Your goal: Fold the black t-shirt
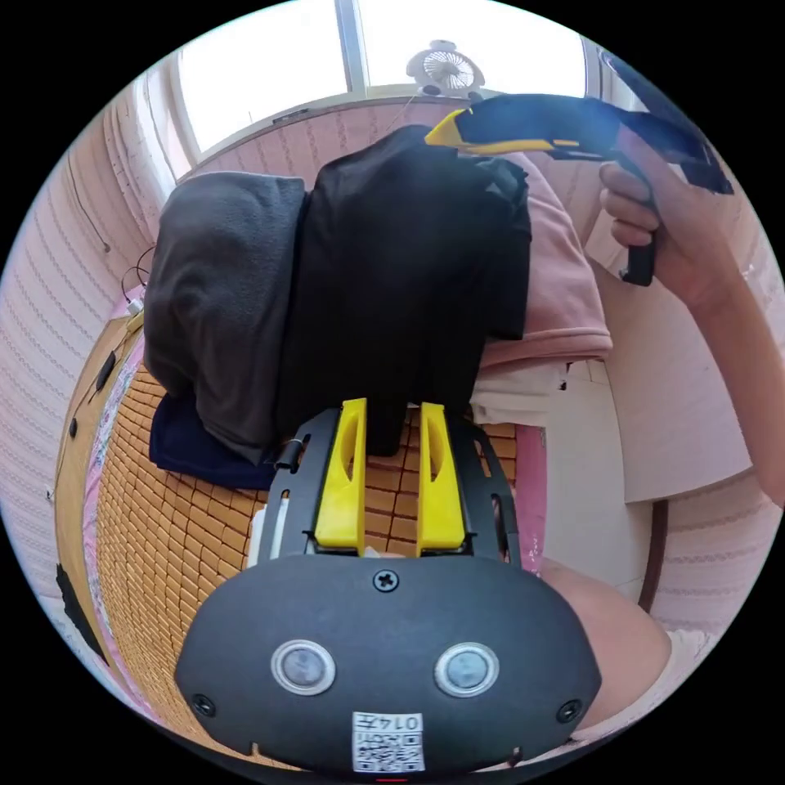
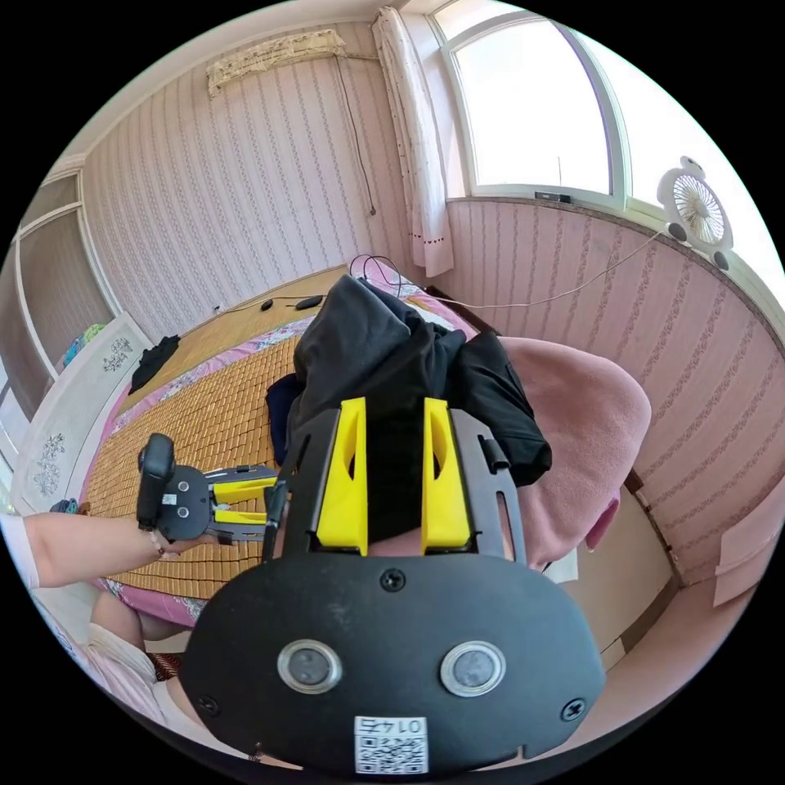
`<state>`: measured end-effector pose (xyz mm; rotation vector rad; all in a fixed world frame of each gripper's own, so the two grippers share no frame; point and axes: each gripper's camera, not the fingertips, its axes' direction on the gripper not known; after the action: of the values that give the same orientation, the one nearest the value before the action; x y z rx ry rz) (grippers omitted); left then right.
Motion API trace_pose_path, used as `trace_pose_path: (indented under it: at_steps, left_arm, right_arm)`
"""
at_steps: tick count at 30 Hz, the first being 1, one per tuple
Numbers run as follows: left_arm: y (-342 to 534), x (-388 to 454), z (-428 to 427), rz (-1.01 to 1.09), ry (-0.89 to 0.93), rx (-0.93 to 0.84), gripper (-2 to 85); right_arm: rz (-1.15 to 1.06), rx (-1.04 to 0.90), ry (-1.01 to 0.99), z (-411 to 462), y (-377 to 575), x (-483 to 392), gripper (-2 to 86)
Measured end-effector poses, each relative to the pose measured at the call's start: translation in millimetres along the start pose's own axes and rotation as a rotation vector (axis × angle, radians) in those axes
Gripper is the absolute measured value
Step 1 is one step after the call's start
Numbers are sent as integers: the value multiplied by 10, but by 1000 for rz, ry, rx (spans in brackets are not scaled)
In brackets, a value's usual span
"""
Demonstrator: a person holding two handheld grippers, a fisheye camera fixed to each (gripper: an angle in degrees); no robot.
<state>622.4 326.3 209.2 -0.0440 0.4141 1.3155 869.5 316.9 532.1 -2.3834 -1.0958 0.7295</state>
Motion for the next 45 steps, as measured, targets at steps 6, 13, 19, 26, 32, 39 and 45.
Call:
trace_pose_path:
  at_steps: [6, 13, 19, 26, 32, 39, 45]
  left_arm:
    - [49, -32, -138, -37, -32, 16, 4]
    - [873, -426, -1423, -167, -34, 287, -9]
    - [2554, -702, -2752, -504, -65, 475, -10]
    - [4357, -379, -4436, -592, -408, 474, -9]
    - [5089, 116, -4109, -611, -309, 391, 9]
    - [6145, 281, -3574, -813, -98, 207, 49]
    - [7038, 93, -3691, -1015, -203, 137, 41]
  right_arm:
    - [-41, 13, -120, -11, -261, -76, 19]
    - [-166, 106, -247, -270, -549, -655, 9]
    - [-235, 97, -667, -292, -1001, -1767, 8]
    - [-386, -22, -918, 70, -1161, -3803, 8]
    - [-440, -255, -768, 670, -1119, -4836, 8]
    - [-491, -532, -577, 1214, -552, -5779, 11]
    - [-740, -672, -572, 1341, -80, -7121, 33]
